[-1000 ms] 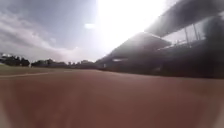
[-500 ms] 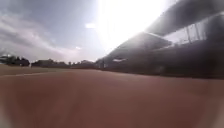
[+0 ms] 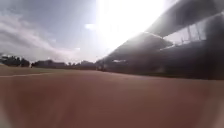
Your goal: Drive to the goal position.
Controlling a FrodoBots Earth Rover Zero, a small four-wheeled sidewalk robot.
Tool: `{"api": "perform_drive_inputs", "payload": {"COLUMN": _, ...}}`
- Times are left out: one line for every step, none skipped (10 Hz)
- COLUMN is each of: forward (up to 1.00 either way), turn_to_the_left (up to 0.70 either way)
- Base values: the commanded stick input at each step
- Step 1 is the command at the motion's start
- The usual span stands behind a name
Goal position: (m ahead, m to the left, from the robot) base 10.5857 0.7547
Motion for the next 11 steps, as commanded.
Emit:
{"api": "perform_drive_inputs", "payload": {"forward": 0.70, "turn_to_the_left": 0.00}}
{"api": "perform_drive_inputs", "payload": {"forward": 0.70, "turn_to_the_left": 0.00}}
{"api": "perform_drive_inputs", "payload": {"forward": 0.70, "turn_to_the_left": 0.00}}
{"api": "perform_drive_inputs", "payload": {"forward": 0.70, "turn_to_the_left": 0.00}}
{"api": "perform_drive_inputs", "payload": {"forward": 0.70, "turn_to_the_left": 0.00}}
{"api": "perform_drive_inputs", "payload": {"forward": 0.70, "turn_to_the_left": 0.00}}
{"api": "perform_drive_inputs", "payload": {"forward": 0.70, "turn_to_the_left": 0.00}}
{"api": "perform_drive_inputs", "payload": {"forward": 0.70, "turn_to_the_left": 0.00}}
{"api": "perform_drive_inputs", "payload": {"forward": 0.70, "turn_to_the_left": 0.00}}
{"api": "perform_drive_inputs", "payload": {"forward": 0.70, "turn_to_the_left": 0.00}}
{"api": "perform_drive_inputs", "payload": {"forward": 0.70, "turn_to_the_left": 0.00}}
